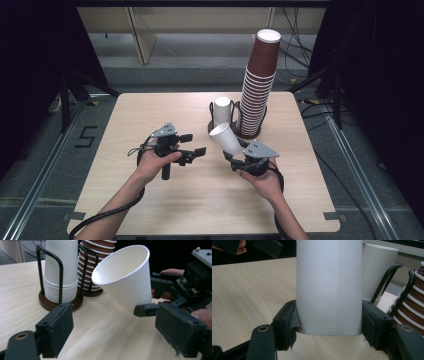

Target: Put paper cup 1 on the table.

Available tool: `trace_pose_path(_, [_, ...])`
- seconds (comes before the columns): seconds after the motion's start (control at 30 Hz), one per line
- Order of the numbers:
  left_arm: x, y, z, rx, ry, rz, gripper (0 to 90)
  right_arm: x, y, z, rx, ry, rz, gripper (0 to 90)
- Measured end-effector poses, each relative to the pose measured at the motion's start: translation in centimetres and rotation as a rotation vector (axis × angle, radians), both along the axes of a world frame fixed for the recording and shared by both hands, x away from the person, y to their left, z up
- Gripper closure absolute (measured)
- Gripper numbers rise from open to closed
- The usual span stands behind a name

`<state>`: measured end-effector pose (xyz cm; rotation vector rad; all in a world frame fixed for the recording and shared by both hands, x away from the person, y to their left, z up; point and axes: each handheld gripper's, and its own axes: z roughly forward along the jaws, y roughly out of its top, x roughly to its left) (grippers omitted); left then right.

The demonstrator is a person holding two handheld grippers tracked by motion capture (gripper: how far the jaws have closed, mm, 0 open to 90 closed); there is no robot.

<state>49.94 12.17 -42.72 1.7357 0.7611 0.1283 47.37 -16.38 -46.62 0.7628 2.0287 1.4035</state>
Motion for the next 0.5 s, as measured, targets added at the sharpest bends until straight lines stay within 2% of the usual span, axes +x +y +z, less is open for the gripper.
trace_pose_path(0.1, [0.1, -0.7, 0.1, -0.018, 0.012, -0.009, 14.4, 0.0, 0.2, -0.1, -0.003, -0.016, 0.009, 36.2])
trace_pose_path(0.2, [0.3, -1.4, 0.1, -0.03, 0.027, -0.022, 14.3, -0.1, 0.3, -0.1, -0.007, -0.011, 0.005, 36.2])
trace_pose_path(0.27, [0.6, -1.9, 0.1, -0.045, 0.039, -0.028, 14.3, 0.0, 0.3, -0.2, -0.012, -0.029, 0.0, 36.2])
trace_pose_path(0.33, [0.8, -2.2, 0.1, -0.055, 0.052, -0.025, 14.3, -0.1, 0.4, -0.4, 0.006, -0.019, -0.002, 36.2])
trace_pose_path(0.37, [1.0, -2.5, 0.1, -0.059, 0.057, -0.028, 14.3, -0.1, 0.4, -0.4, -0.004, -0.013, -0.005, 36.2])
trace_pose_path(0.43, [1.3, -2.8, 0.0, -0.065, 0.07, -0.03, 14.3, -0.1, 0.4, -0.4, -0.008, -0.028, -0.004, 36.2])
trace_pose_path(0.47, [1.4, -3.1, 0.0, -0.062, 0.073, -0.031, 14.3, -0.2, 0.4, -0.4, 0.005, -0.007, -0.01, 36.2])
trace_pose_path(0.5, [1.5, -3.2, -0.1, -0.057, 0.077, -0.029, 14.3, -0.2, 0.5, -0.4, 0.007, -0.006, -0.008, 36.2])
